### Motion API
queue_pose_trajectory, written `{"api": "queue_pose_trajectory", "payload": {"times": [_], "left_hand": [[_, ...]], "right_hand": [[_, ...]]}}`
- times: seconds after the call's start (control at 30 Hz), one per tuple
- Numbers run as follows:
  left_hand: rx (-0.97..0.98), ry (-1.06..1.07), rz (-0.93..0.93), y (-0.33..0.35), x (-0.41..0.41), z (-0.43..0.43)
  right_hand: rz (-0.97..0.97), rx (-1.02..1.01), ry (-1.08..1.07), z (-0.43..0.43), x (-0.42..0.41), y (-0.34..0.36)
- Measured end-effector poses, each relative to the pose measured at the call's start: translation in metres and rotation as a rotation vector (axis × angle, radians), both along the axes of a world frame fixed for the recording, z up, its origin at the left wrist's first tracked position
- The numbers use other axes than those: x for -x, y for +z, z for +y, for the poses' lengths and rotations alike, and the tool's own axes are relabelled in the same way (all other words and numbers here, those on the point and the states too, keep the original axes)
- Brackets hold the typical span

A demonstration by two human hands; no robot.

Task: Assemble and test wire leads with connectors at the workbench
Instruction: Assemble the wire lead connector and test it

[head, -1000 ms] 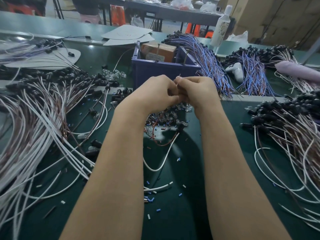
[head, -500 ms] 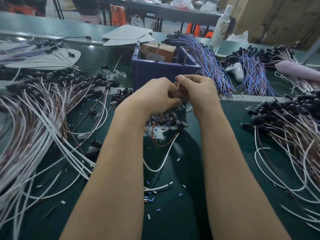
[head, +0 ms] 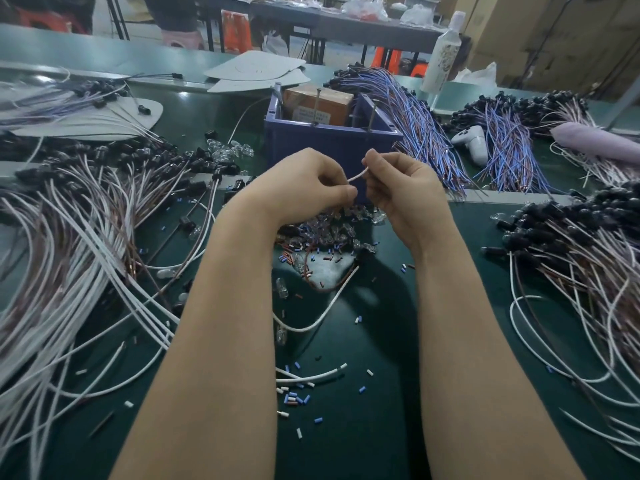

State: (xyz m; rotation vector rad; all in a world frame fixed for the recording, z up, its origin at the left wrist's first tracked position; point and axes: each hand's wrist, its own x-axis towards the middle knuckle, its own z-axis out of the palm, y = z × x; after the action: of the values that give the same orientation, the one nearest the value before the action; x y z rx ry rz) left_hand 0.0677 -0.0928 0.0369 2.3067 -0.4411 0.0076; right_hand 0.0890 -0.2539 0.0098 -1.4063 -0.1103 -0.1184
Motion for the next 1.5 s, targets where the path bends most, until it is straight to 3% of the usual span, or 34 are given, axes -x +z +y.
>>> {"api": "queue_pose_trajectory", "payload": {"times": [0.07, 0.17, 0.47, 0.77, 0.93, 1.23, 1.5], "left_hand": [[0.031, 0.049, -0.030, -0.001, -0.001, 0.000], [0.045, 0.060, -0.084, -0.001, -0.001, -0.004], [0.071, 0.067, -0.109, 0.000, 0.001, -0.005], [0.076, 0.086, -0.124, -0.002, -0.001, -0.002], [0.060, 0.081, -0.124, -0.003, -0.002, -0.001], [0.086, 0.033, -0.061, 0.000, 0.003, 0.002], [0.102, 0.005, -0.026, 0.003, 0.007, 0.003]], "right_hand": [[-0.036, 0.156, -0.111, 0.004, -0.001, 0.000], [-0.068, 0.224, -0.132, 0.014, -0.001, 0.004], [0.117, -0.101, -0.140, 0.009, 0.002, 0.010], [0.117, 0.070, 0.184, 0.003, 0.003, 0.007], [0.061, 0.082, 0.154, 0.008, 0.000, 0.004], [0.060, -0.097, 0.250, 0.003, 0.000, -0.002], [0.027, -0.093, 0.236, 0.002, 0.002, -0.002]]}}
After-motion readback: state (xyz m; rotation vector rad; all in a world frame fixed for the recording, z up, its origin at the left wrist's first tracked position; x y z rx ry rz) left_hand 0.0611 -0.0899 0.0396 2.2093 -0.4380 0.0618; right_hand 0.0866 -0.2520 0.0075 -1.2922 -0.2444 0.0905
